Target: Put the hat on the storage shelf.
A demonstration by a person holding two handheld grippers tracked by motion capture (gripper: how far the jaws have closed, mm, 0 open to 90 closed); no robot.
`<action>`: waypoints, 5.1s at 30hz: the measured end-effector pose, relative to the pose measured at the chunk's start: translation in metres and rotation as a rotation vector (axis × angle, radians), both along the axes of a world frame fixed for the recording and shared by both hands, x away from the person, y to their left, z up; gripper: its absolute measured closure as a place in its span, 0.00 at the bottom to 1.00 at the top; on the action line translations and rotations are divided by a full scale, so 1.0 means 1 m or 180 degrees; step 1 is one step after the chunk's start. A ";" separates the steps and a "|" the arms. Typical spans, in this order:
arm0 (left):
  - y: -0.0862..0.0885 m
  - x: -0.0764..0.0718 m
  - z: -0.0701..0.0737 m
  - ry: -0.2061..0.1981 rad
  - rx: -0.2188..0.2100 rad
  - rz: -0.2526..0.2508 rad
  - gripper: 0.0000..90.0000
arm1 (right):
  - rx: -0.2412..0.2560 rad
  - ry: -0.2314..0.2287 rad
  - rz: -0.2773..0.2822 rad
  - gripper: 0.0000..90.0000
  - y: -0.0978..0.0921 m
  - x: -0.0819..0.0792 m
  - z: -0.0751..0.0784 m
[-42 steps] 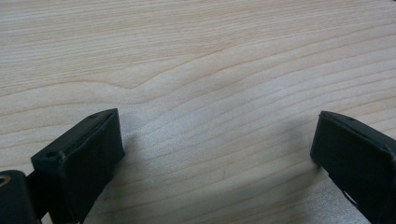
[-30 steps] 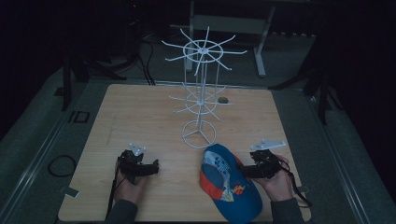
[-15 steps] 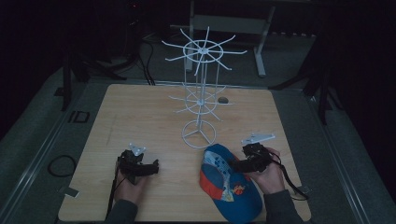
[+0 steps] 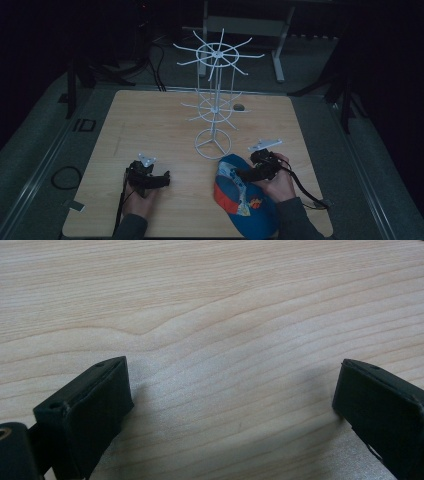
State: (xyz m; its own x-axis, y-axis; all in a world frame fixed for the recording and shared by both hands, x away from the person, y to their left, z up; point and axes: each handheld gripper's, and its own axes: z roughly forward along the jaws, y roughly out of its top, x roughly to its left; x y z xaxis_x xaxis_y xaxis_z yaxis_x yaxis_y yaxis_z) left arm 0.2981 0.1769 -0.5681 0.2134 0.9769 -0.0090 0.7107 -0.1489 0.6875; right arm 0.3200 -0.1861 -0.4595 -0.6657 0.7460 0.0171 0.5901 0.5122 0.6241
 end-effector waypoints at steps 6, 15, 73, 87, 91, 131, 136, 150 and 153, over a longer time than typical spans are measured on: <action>0.000 0.000 0.000 -0.0007 -0.0010 0.0010 0.03 | -0.0010 0.0049 0.0011 0.17 0.006 0.006 -0.002; 0.000 0.000 0.000 -0.0008 -0.0007 0.0007 0.03 | -0.0054 0.0096 0.0101 0.16 0.017 0.015 -0.010; -0.001 0.000 0.000 -0.0005 -0.0004 -0.0002 0.03 | -0.0362 0.0173 0.0500 0.98 0.020 0.004 -0.018; -0.001 0.000 0.000 -0.0009 -0.0014 0.0004 0.03 | 0.0031 0.0075 0.0340 0.98 -0.011 0.001 0.007; -0.001 0.000 0.000 -0.0012 -0.0015 0.0007 0.03 | 0.0090 0.0012 0.0330 0.98 -0.018 -0.002 0.015; 0.000 0.000 0.000 -0.0001 -0.0001 -0.0007 0.03 | 0.0297 -0.0307 0.0133 0.98 -0.052 0.000 0.066; 0.000 0.000 0.000 -0.0002 -0.0001 -0.0007 0.03 | 0.0292 -0.0343 0.0124 0.98 -0.054 0.000 0.070; 0.000 0.000 0.000 -0.0007 0.0003 -0.0008 0.03 | 0.0281 -0.0416 0.0119 0.98 -0.061 -0.001 0.087; 0.000 0.000 0.000 -0.0008 0.0004 -0.0007 0.03 | 0.0275 -0.0440 0.0119 0.98 -0.062 -0.001 0.089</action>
